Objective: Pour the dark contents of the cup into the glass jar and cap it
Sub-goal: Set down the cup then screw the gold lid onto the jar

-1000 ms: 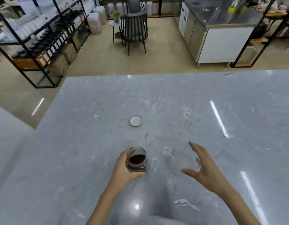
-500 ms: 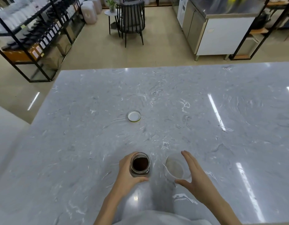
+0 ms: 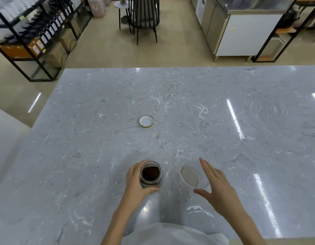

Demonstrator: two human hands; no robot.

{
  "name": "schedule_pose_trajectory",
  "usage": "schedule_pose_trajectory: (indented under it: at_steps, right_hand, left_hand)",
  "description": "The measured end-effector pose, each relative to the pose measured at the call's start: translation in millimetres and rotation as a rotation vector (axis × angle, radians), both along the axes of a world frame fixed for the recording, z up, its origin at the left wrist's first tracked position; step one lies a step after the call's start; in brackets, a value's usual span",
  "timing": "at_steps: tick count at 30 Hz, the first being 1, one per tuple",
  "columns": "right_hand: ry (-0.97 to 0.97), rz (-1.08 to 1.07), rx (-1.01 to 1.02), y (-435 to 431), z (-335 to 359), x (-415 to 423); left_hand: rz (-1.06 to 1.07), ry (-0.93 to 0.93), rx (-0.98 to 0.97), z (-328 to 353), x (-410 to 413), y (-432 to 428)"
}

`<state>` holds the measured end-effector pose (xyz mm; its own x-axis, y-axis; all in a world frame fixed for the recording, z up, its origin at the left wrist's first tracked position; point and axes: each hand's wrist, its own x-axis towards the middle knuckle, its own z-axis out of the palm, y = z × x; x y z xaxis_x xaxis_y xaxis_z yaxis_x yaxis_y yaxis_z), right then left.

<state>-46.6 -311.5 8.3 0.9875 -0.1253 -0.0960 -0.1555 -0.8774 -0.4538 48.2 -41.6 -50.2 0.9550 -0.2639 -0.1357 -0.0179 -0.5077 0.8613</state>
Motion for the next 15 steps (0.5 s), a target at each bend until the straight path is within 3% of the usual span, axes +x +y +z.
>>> schedule_pose_trajectory:
  at_steps: [8,11,13,15]
  right_hand:
    - [0.073,-0.033,-0.001,-24.0,0.2,23.1]
    - [0.213,-0.012,-0.155,-18.0,7.6,22.9]
    - [0.057,-0.028,-0.151,-2.9,14.9,17.0]
    - [-0.139,-0.104,0.116,23.8,24.2,10.4]
  left_hand:
    - [0.024,0.056,-0.01,10.7,9.2,7.3]
    - [0.012,0.111,-0.011,10.4,8.5,9.8]
    - [0.02,0.146,-0.026,10.3,7.4,15.9]
    - [0.007,0.146,-0.047,11.9,6.4,23.0]
